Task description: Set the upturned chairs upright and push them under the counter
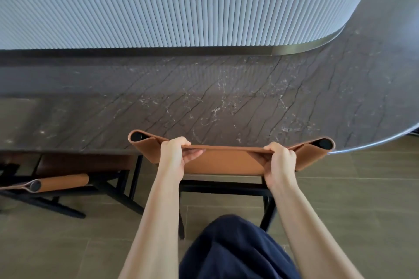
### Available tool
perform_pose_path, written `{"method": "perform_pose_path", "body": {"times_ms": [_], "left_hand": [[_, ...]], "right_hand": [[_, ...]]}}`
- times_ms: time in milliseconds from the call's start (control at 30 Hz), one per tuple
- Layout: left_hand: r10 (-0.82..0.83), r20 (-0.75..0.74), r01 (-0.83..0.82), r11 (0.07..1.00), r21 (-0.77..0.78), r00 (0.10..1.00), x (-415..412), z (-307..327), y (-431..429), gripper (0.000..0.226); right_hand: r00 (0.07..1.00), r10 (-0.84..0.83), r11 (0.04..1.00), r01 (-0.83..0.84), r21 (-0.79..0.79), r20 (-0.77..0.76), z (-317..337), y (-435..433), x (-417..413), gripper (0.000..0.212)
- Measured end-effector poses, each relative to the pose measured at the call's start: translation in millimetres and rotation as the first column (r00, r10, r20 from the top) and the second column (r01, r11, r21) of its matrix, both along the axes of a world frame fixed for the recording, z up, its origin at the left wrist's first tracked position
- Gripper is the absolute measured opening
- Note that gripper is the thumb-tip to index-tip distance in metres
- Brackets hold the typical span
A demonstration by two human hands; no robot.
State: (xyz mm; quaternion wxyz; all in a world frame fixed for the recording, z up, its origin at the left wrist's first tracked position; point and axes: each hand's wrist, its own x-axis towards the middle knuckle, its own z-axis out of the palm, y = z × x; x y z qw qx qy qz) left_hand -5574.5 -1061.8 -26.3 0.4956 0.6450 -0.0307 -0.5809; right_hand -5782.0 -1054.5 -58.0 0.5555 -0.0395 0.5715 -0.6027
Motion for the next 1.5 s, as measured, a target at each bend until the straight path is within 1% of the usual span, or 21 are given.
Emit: {"method": "perform_pose_path", "body": {"times_ms": [67,233,333,400,600,733,833,933,1167,1300,1500], "left_hand": [[-0.006,0.014,0.006,1.000,0.004,1.000,-4,-5,-1,0.029],[-0.007,0.023,0.007,1.000,0.008,1.000,-2,-6,-1,0.031],[-0.017,0.019,0.016,1.000,0.027,1.000,-3,-5,0,0.022],[-0.026,-0.004,0.026,1.000,0.008,1.000,-3,-4,1,0.014],[-0.037,-0.018,0.037,0.999,0.026,0.999,-1,-8,1,0.012],[-0.035,-0.037,0.036,0.999,0.024,0.999,0,-10,4,0.013],[-0.034,-0.063,0.033,0.999,-0.014,0.997,0,-10,14,0.016],[-0.033,-0.083,0.031,0.999,-0.022,0.996,0,-13,25,0.016],[-0.010,-0.102,0.010,1.000,-0.003,0.995,0,-21,46,0.027],[-0.014,-0.101,0.015,1.000,0.013,0.995,2,-28,57,0.029],[-0.002,-0.140,0.010,0.998,0.055,0.990,6,-40,65,0.033]], "right_hand": [[1.000,0.002,1.000,-0.002,-0.004,0.011,-9,3,-6,0.020],[0.997,0.078,0.995,-0.077,-0.060,0.018,-11,5,-8,0.023],[0.993,0.116,0.991,-0.115,-0.066,0.023,-11,6,-12,0.021],[0.989,0.144,0.988,-0.142,-0.059,0.032,-10,5,-15,0.020],[0.979,0.202,0.979,-0.202,-0.014,0.012,-9,7,-17,0.015],[0.975,0.222,0.975,-0.222,0.001,0.009,-13,10,-18,0.009],[0.969,0.246,0.969,-0.246,0.014,0.017,-12,14,-19,0.009],[0.959,0.284,0.958,-0.284,0.044,0.018,-13,24,-19,0.013],[0.938,0.343,0.936,-0.345,0.071,0.039,-14,44,-23,0.007],[0.947,0.316,0.943,-0.320,0.089,0.054,-20,55,-21,0.012],[0.968,0.229,0.968,-0.237,0.083,0.102,-25,66,-19,0.010]]}}
